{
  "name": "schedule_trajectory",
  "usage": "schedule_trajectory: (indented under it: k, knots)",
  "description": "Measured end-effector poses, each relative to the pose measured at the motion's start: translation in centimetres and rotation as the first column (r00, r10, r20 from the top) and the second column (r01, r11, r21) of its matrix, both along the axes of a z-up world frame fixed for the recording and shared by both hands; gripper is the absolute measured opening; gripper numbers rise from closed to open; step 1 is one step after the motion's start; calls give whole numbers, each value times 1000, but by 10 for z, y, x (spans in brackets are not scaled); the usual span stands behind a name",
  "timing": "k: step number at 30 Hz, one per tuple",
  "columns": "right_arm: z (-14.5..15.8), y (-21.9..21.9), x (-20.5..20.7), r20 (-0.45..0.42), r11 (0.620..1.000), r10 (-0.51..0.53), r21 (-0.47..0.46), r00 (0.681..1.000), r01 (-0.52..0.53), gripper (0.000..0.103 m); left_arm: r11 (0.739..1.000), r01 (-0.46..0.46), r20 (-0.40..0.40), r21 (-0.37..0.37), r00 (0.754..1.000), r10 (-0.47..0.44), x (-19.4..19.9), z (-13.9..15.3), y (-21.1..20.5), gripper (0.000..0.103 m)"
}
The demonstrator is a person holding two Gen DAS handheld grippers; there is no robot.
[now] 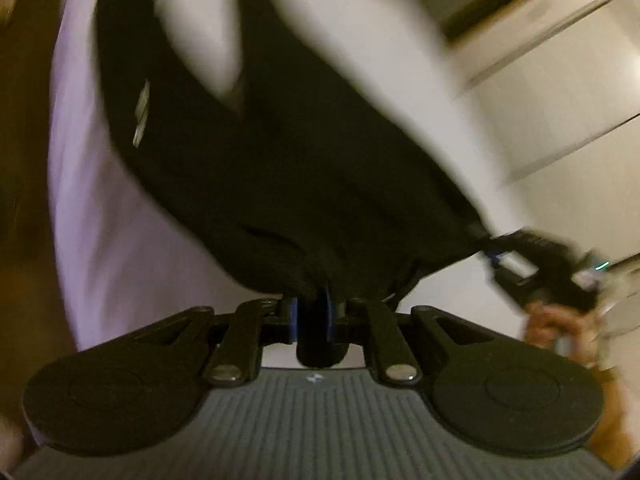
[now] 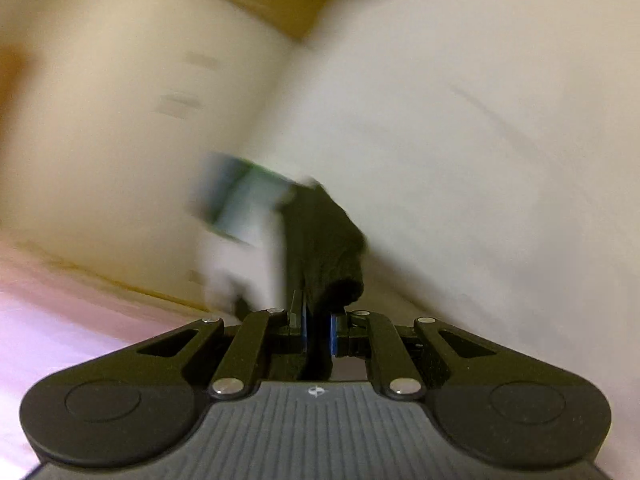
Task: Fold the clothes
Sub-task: 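Lay the pants back down on the bed, straightening them lengthwise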
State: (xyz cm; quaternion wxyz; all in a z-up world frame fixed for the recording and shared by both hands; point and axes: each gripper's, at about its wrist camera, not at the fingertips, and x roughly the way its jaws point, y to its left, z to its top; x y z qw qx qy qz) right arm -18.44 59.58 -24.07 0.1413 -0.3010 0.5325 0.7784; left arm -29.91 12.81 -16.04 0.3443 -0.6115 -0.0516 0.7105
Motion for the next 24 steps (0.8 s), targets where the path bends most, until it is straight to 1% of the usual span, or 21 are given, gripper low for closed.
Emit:
schedule_trajectory:
  k: [1,2,3,5,7,8,9,10,11,13,14,16,18,19,21,22,23,24]
  knots:
    - [-43,-3,19,94,999,-12,-30,995,15,10,995,28,38,-93,999,-25,15,-47,1,10]
    - [-82,-10,35,195,999,-16,-45,981,25,10,992,35,79,-125,997,-25,24,-74,-4,6]
    - [-119,-17,52,293,998,-17,-57,956,36,10,988,40,120,-152,993,-22,33,-99,-10,6]
    - [-167,-35,80,415,999,-25,-17,909,35,8,977,55,201,-205,980,-13,52,-150,-21,6]
    - [-185,-45,102,404,997,-45,-40,913,67,9,989,-4,195,-149,980,33,51,-152,-29,6]
    - [-189,-44,110,366,995,-56,-52,929,81,13,992,-34,192,-119,980,57,50,-152,-33,11]
    - [-191,-44,118,327,994,-68,-63,943,93,16,994,-57,171,-95,983,73,48,-144,-32,15]
    - [-189,-44,122,291,995,-71,-53,954,90,26,994,-82,143,-70,985,91,46,-138,-34,25]
    - [-187,-44,126,255,995,-73,-44,964,87,43,994,-99,128,-52,986,105,46,-141,-46,36]
    - [-180,-47,121,188,995,-77,-51,979,88,58,990,-141,116,-14,983,142,51,-133,-53,46]
    - [-179,-49,117,162,995,-75,-57,984,85,58,985,-170,113,-7,979,170,49,-133,-56,46]
    - [-188,-54,110,137,996,-53,-64,989,63,58,972,-236,136,16,963,232,43,-135,-59,48]
    - [-194,-55,95,144,997,-55,-52,988,63,58,952,-306,190,22,936,297,39,-148,-59,50]
    - [-203,-53,81,137,996,-62,-53,989,70,59,944,-328,213,32,925,314,37,-157,-56,52]
    - [-209,-51,71,139,994,-88,-52,986,96,60,937,-348,227,29,915,333,37,-175,-41,52]
    - [-211,-49,67,130,992,-106,-60,986,114,60,933,-358,232,27,910,343,37,-178,-39,49]
    - [-214,-48,63,121,989,-123,-67,985,131,58,929,-369,236,26,905,353,37,-180,-37,42]
    - [-218,-48,53,119,988,-131,-69,984,140,51,928,-371,234,27,905,354,38,-180,-37,34]
